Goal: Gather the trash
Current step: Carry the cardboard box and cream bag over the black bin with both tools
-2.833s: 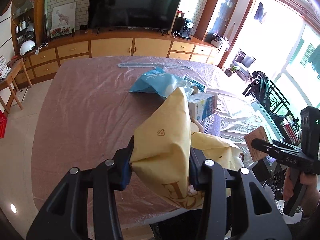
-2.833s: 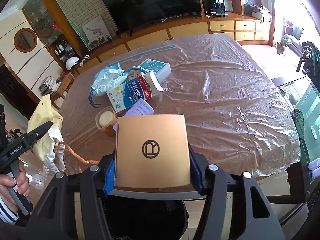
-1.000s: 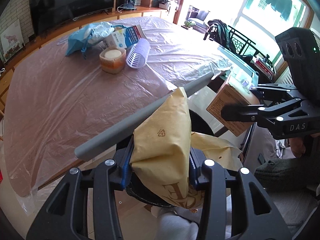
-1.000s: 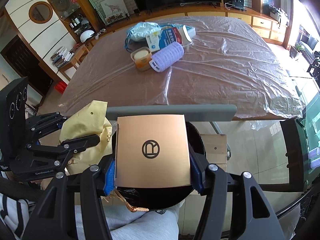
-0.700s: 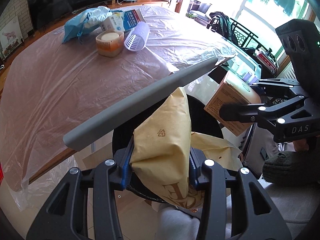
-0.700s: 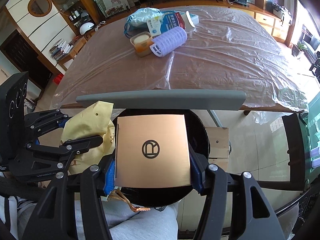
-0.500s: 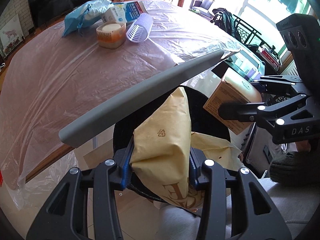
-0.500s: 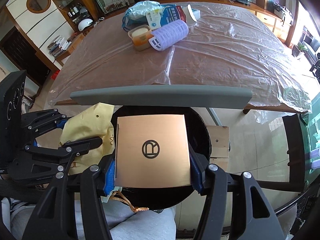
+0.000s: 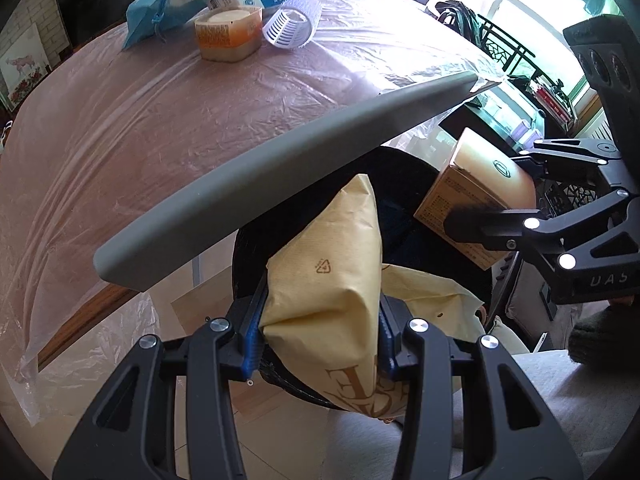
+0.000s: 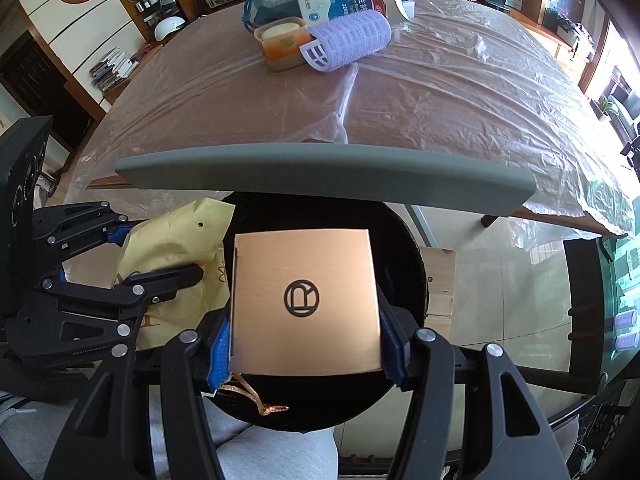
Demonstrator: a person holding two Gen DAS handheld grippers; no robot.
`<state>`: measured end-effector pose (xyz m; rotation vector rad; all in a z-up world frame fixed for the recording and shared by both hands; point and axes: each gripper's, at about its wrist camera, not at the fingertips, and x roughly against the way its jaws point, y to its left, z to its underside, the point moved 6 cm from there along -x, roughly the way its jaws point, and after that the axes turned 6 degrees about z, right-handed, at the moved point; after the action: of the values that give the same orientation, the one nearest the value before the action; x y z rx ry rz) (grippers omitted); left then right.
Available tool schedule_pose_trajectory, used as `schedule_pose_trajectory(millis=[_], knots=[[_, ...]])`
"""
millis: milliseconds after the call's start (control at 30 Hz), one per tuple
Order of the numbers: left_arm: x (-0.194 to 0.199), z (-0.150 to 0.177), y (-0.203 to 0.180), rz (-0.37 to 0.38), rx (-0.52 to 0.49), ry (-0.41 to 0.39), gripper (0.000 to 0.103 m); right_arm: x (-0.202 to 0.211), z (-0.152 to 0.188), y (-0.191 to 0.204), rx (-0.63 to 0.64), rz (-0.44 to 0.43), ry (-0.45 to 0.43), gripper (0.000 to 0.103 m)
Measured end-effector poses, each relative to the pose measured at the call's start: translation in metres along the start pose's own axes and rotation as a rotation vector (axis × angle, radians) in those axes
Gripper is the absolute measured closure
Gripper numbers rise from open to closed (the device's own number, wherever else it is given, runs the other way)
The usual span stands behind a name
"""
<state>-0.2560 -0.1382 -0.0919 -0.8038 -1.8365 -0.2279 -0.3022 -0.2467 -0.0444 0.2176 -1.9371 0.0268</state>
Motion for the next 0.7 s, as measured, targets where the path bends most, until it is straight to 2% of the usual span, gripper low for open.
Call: schedule_pose_trajectory(millis=[700], knots=[[-0.029, -0.005, 0.000, -0.023, -0.017, 0.048, 0.058, -0.025, 0.001, -0.004, -0.037, 0.025, 0.045, 0.046]])
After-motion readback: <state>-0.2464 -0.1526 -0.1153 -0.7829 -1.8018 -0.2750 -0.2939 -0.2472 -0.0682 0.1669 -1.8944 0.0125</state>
